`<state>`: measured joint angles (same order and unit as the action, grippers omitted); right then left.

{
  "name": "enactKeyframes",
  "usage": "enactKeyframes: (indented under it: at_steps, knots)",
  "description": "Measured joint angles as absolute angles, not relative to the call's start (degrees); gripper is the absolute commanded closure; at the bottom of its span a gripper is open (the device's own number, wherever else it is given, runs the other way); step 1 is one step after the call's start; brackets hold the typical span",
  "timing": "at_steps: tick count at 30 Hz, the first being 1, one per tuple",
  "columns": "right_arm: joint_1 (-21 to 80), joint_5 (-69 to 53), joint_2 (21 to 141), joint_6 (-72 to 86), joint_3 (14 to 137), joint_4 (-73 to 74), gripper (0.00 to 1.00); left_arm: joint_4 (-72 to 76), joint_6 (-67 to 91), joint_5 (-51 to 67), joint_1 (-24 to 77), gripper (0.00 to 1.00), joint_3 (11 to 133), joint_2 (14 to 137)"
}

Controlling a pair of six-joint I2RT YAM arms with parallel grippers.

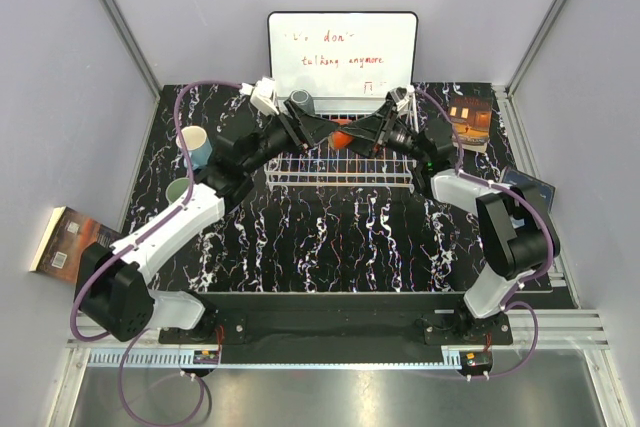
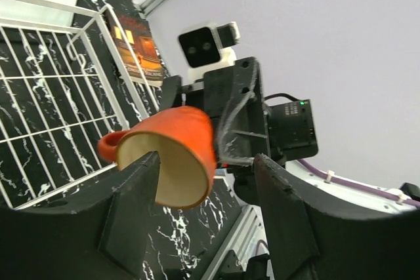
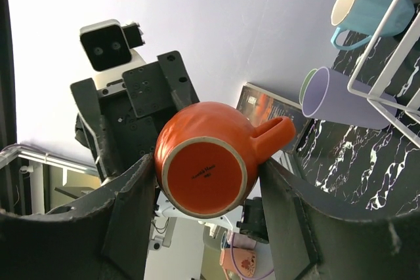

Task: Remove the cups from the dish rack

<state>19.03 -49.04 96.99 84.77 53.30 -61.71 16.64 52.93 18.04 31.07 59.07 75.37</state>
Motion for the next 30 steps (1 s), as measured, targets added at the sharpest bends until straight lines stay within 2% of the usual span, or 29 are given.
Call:
enactKeyframes:
  at_steps: [5,8,12,15,17,18,19,22,30]
  knots:
    - [20.2,-49.0,97.7,84.7,53.6,-61.4,1.0,17.4,53.2,18.7,31.4,0.43,59.1,75.7]
    - [20.6,-49.0,97.7,84.6,53.6,-61.4,1.0,17.5,53.2,18.9,31.4,0.5,59.2,76.5]
    - [20.7,-49.0,97.7,84.6,53.6,-61.4,1.0,17.4,53.2,19.0,31.4,0.64,59.5,77.9]
    - [20.7,-48.7,97.7,84.2,53.6,-61.4,1.0,17.5,53.6,19.2,31.4,0.66,59.7,78.2]
    - [20.7,-48.5,97.7,84.1,53.6,-61.7,1.0,17.5,53.7,19.3,31.4,0.64,60.0,78.2]
    - [20.7,-48.5,97.7,84.1,53.6,-61.7,1.0,17.5,53.7,19.3,31.4,0.59,60.0,78.2]
    - [20.7,-48.5,97.7,84.1,53.6,-61.7,1.0,17.4,53.6,19.3,31.4,0.49,60.0,78.2]
    - [20.8,-48.7,97.7,84.0,53.6,-61.6,1.0,17.3,53.2,19.3,31.4,0.32,60.1,78.2]
    - [21.2,-48.8,97.7,83.6,53.6,-60.9,1.0,16.3,52.5,19.2,31.4,0.29,60.4,78.2]
